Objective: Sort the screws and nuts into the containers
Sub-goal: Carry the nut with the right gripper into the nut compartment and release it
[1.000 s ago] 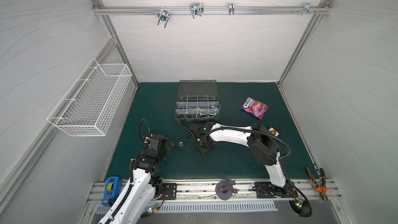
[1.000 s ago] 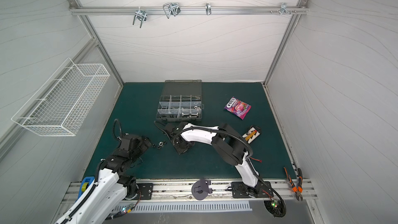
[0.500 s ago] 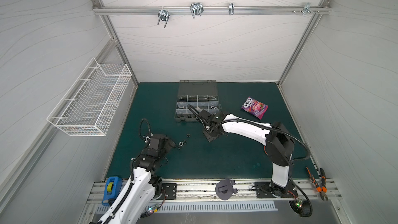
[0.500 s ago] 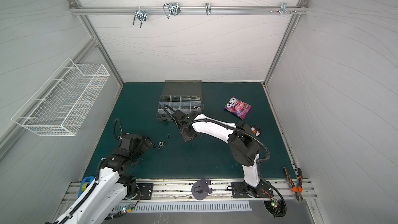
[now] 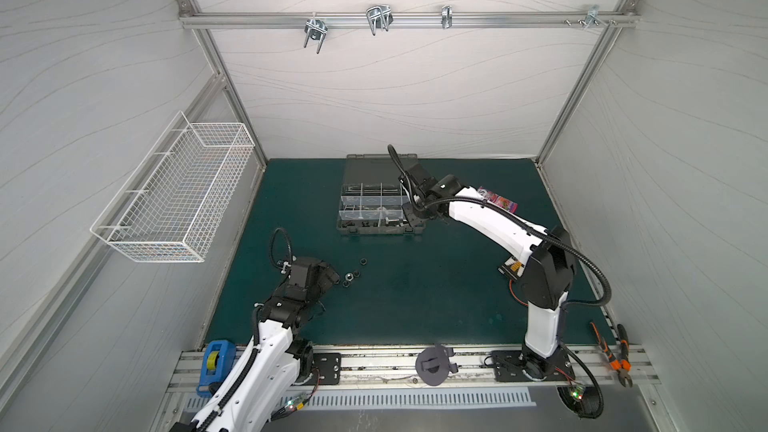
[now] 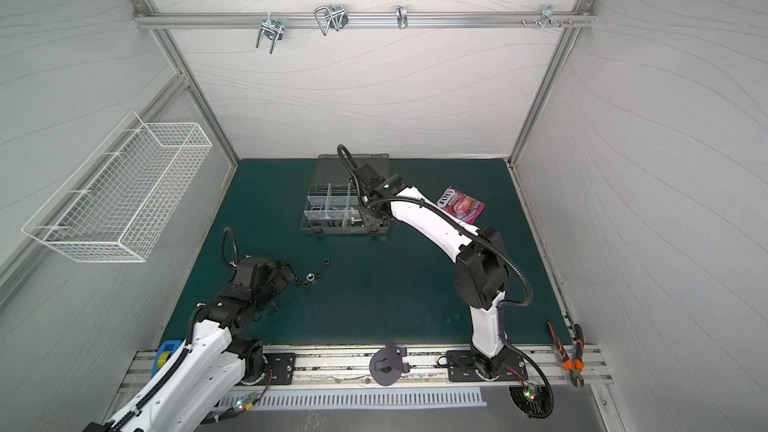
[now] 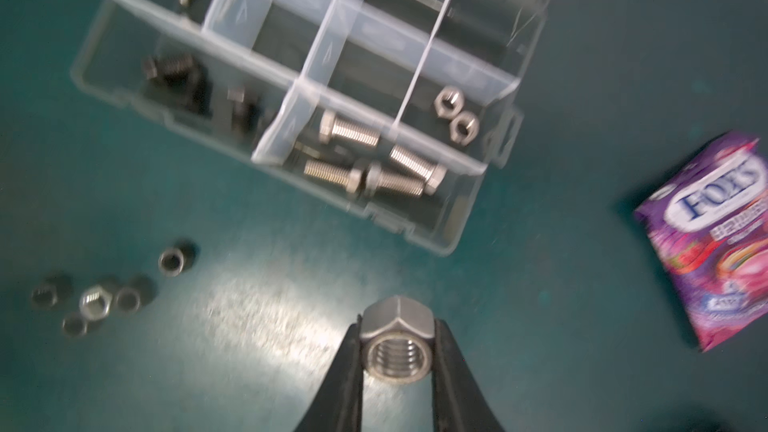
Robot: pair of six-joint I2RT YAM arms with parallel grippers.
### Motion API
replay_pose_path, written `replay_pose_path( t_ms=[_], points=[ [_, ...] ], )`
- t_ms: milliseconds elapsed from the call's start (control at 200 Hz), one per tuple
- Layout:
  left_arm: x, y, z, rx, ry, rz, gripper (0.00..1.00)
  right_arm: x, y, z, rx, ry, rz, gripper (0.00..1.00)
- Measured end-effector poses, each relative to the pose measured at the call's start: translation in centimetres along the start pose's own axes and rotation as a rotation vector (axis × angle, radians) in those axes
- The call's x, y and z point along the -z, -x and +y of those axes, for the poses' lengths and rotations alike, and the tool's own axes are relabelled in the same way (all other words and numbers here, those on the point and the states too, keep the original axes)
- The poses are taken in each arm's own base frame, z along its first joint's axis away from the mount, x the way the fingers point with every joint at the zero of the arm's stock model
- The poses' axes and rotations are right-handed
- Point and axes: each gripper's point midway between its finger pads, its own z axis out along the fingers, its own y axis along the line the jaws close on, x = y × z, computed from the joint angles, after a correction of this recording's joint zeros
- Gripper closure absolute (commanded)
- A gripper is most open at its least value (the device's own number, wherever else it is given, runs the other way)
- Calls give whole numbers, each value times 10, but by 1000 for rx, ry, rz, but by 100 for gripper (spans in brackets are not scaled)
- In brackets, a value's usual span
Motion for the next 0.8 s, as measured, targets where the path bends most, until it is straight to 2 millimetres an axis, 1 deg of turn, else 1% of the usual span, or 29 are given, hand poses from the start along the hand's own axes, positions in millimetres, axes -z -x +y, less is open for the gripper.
replay_pose_path(
  t_ms=[125, 190, 275, 430, 565, 670, 800],
  points=[
    [0, -1, 0, -4, 0, 8, 1, -9, 27, -17, -22, -16, -40, 92],
    [0, -2, -1, -7, -3, 12, 1, -19, 37, -25, -29, -26, -44, 92],
    [-1, -4, -2, -10, -6, 22, 1, -37, 44, -33, -34, -38, -40, 92],
    [-2, -6, -3, -14, -11, 38, 1, -71, 45, -44, -36, -59, -14, 93],
    [-4, -8, -5, -22, -10, 54, 1, -97, 45, -51, -39, -71, 0, 92],
    [-6, -10, -5, -25, -7, 70, 1, -114, 43, -52, -34, -78, 8, 92],
    [-7, -12, -7, -29, -7, 84, 1, -128, 39, -52, -30, -81, 21, 91]
  ],
)
